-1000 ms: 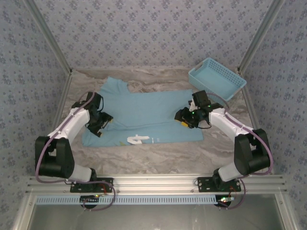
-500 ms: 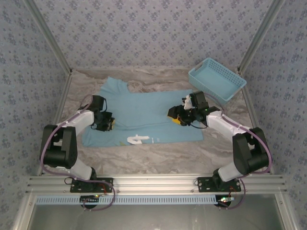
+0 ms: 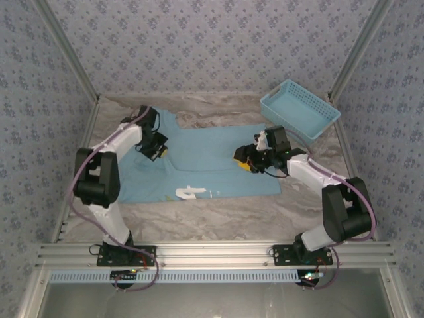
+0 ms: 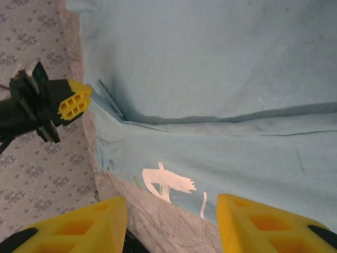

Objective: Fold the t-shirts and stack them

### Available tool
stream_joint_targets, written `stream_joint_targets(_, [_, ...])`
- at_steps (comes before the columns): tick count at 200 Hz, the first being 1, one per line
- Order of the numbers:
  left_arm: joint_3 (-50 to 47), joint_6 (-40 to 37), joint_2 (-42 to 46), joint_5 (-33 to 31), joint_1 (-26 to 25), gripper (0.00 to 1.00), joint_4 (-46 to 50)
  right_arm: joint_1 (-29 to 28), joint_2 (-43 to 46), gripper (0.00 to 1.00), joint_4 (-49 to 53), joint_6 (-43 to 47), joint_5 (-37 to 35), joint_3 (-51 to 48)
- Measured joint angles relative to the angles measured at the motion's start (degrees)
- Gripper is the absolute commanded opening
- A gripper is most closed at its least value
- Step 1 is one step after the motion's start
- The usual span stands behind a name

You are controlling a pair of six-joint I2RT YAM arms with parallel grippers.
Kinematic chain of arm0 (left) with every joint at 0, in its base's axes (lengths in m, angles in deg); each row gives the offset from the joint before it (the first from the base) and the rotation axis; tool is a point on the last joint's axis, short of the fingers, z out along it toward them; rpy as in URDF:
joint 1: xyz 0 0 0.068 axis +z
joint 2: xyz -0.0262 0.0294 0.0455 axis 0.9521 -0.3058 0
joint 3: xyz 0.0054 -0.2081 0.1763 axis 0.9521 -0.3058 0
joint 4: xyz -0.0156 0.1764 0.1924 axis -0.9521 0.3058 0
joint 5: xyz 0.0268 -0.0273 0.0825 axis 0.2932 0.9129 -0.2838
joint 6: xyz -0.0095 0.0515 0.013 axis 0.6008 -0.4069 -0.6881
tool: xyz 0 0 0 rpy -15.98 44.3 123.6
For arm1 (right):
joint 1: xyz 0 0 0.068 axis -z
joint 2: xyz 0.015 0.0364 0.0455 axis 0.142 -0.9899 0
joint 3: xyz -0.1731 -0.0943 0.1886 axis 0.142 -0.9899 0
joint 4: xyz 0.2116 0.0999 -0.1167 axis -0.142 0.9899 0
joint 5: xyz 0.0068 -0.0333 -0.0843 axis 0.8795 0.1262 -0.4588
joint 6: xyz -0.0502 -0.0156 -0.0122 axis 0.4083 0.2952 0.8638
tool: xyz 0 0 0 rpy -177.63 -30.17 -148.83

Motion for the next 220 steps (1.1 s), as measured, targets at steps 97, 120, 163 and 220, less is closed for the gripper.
stream_joint_targets(97, [26.93, -30.45, -21.84, -8.24, -10.34, 0.41, 24.28, 0.79, -0.04, 0.5, 1.16, 0.04, 0.0, 0.02])
stream_joint_targets(120, [28.28, -32.13, -21.66, -13.09, -10.73, 0.6, 26.27, 0.76, -0.48, 0.5, 1.14, 0.07, 0.0, 0.15])
stream_joint_targets(163, [21.73, -28.17, -10.75, -19.26, -9.38, 0.5, 22.8, 0.76, -0.79, 0.48, 1.2, 0.33, -0.11, 0.17])
stream_joint_targets(220, [-7.15, -14.1, 11.41, -6.64, 2.29, 0.26, 11.32, 4.13, -1.29, 0.28, 8.98, 4.61, -7.26, 0.37])
